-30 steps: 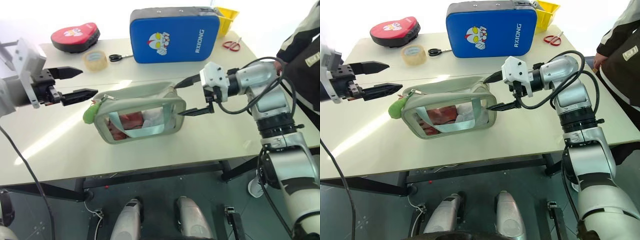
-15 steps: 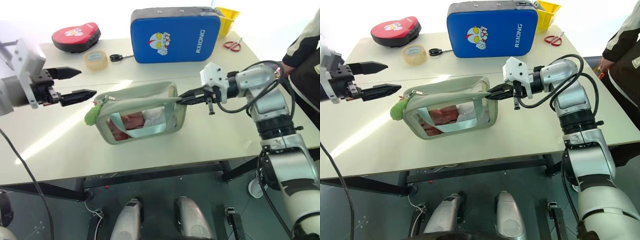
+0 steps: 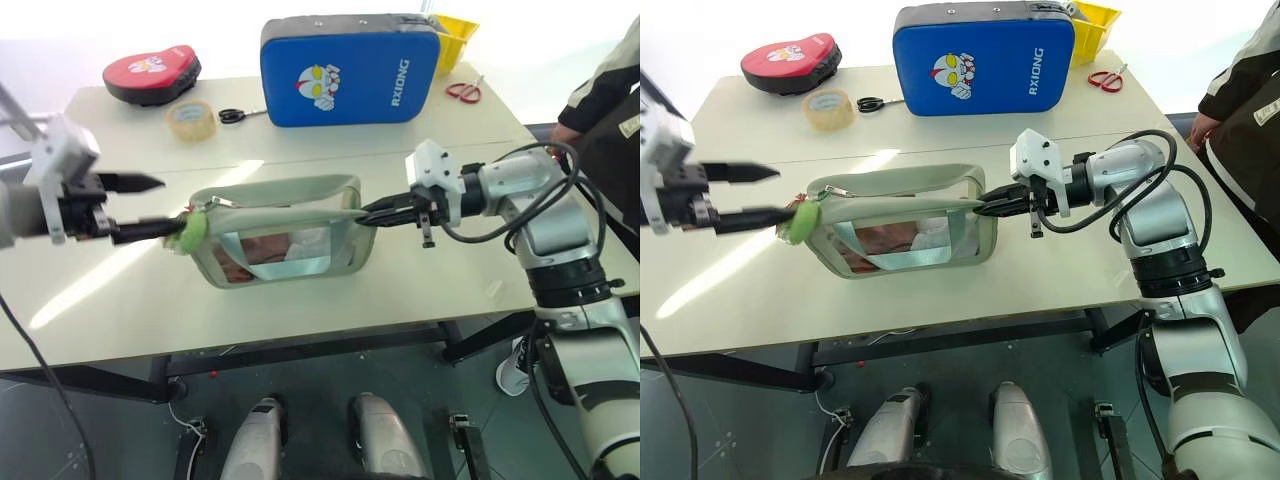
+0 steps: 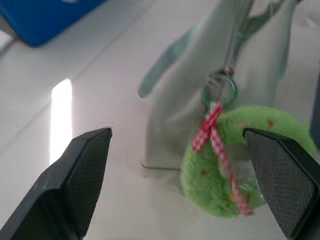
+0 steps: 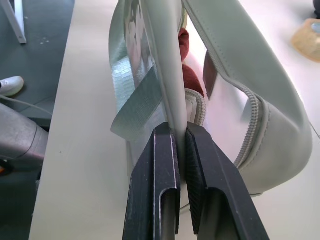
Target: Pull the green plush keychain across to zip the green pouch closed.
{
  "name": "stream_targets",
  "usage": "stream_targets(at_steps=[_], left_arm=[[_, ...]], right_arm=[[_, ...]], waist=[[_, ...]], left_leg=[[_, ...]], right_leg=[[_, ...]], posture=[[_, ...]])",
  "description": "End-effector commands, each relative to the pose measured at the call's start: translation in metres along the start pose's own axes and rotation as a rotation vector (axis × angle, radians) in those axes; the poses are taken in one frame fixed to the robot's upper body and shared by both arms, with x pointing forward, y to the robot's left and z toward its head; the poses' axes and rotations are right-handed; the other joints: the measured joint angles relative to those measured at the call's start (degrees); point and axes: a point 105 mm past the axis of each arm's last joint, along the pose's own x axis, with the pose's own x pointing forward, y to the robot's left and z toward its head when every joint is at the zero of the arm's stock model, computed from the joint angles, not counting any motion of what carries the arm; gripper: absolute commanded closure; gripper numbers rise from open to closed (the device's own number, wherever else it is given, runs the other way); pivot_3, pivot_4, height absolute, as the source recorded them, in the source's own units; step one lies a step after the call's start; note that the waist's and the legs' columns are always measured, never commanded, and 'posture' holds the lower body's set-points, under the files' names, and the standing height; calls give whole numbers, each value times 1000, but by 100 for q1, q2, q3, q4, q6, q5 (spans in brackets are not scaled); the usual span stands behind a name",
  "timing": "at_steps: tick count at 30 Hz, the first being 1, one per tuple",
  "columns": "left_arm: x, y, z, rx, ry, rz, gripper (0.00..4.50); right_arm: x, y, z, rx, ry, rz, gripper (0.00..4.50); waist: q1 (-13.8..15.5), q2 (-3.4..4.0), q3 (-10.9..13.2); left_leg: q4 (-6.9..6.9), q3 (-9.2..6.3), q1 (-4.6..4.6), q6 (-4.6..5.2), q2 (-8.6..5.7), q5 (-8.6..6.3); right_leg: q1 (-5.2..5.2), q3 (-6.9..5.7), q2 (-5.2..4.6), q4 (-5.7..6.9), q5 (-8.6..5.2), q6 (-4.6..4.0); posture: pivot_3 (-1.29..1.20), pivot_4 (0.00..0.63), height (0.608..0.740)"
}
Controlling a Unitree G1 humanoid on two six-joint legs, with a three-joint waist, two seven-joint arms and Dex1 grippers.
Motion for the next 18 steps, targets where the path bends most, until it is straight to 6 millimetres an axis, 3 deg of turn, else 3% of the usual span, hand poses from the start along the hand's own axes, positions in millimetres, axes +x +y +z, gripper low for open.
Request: stream_targets(at_steps=[1,6,11,18], left_arm=[[-8,3,15,6,-49,18,0],[-5,-17,12,-22,-19,-68,0],[-10,-52,-11,-48,95,-190,0],[-2,-36,-31,41,153,-74,0]], right_arm=[[1,-3,13,-52,-20,-3,4427],[1,-5,12,-55,-18,-6,4427],[0,-8,11,-55,-14,-15,4427],[2,-8,11,-58,-18,-7,4427]], waist=[[-13,0,0],[-8,0,0],[-12,1,1],[19,1,0]], left_leg=[[-1,1,0,0,0,0],[0,0,-1,0,1,0],[-4,5,0,0,4,0],[-1,1,1,0,3,0]], right_leg=[[0,1,0,-1,0,0],[-1,0,0,0,0,0],[-5,5,0,1,0,-1],[2,2,-1,-6,-1,-4]], posture=[[0,150,740],[0,150,740],[0,150,740],[0,150,740]])
